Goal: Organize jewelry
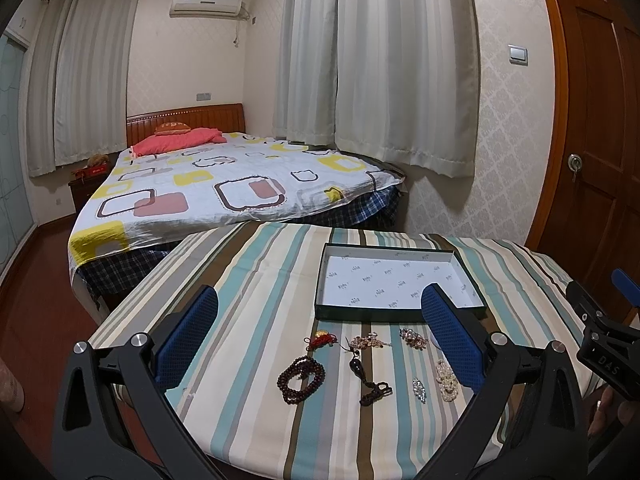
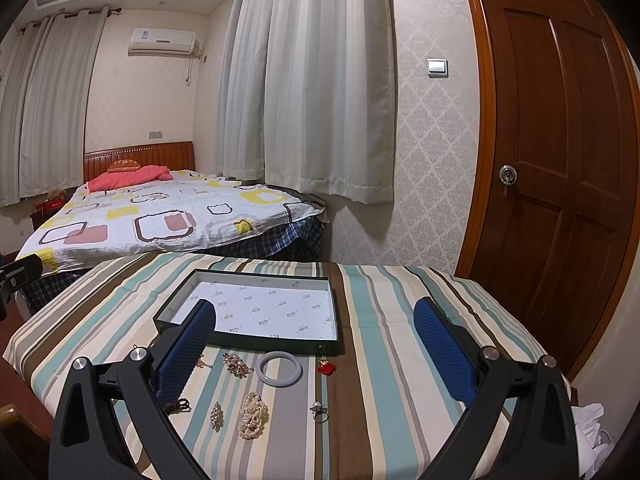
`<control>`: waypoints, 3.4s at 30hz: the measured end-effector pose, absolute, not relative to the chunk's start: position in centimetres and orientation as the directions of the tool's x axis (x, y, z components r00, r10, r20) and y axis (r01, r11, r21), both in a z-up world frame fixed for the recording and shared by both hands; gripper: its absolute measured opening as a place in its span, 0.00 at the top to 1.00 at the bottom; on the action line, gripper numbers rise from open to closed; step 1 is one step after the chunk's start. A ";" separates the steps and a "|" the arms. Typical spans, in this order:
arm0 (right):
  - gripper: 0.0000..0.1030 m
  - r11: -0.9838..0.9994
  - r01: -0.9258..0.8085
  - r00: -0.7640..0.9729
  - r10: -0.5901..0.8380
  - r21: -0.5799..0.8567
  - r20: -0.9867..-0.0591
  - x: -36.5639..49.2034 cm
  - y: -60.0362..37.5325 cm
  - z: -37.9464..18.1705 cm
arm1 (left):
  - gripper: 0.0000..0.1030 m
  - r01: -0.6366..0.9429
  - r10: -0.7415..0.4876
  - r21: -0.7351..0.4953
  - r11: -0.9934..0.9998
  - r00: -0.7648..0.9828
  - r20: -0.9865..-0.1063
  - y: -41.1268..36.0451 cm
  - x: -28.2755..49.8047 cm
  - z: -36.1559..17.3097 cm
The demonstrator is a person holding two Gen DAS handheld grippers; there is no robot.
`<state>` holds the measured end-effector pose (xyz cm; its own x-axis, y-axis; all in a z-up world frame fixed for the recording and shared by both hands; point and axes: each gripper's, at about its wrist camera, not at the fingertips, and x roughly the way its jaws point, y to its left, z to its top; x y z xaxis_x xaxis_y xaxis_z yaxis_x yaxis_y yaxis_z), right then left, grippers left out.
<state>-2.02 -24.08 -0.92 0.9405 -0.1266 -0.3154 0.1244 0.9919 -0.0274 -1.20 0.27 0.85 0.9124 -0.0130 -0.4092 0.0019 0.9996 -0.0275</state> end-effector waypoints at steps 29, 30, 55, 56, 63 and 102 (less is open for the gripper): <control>0.06 0.998 0.051 0.813 -0.064 -0.038 -0.578 5.7 -25.9 -13.5 | 0.04 0.007 -0.008 -0.004 1.000 0.739 -0.674 1.9 8.8 -13.9; 0.06 0.998 0.047 0.809 -0.059 -0.036 -0.585 6.1 -25.8 -13.7 | 0.05 0.006 -0.007 -0.003 1.000 0.730 -0.683 1.9 9.2 -14.4; 0.07 0.997 0.064 0.734 -0.011 0.054 -0.680 8.2 -27.9 -17.1 | 0.57 0.076 -0.055 -0.006 0.997 0.669 -0.742 1.4 11.4 -19.0; 0.07 0.996 0.068 0.731 -0.011 0.057 -0.683 8.3 -28.0 -17.2 | 0.63 0.081 -0.057 -0.004 0.997 0.670 -0.740 1.3 11.4 -19.0; 0.30 0.996 0.061 0.719 -0.001 0.061 -0.695 8.4 -28.3 -17.7 | 0.80 0.112 -0.084 -0.012 0.994 0.670 -0.738 0.8 11.5 -18.9; 0.78 0.993 -0.002 0.779 0.077 0.120 -0.622 11.2 -28.0 -13.6 | 0.84 0.124 -0.195 -0.154 0.980 0.738 -0.646 0.1 12.8 -13.1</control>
<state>11.15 -28.04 -13.59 0.7789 0.0766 -0.6225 -0.0021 0.9928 0.1196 12.78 0.12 -13.15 0.7382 -0.1951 -0.6457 0.1242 0.9802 -0.1542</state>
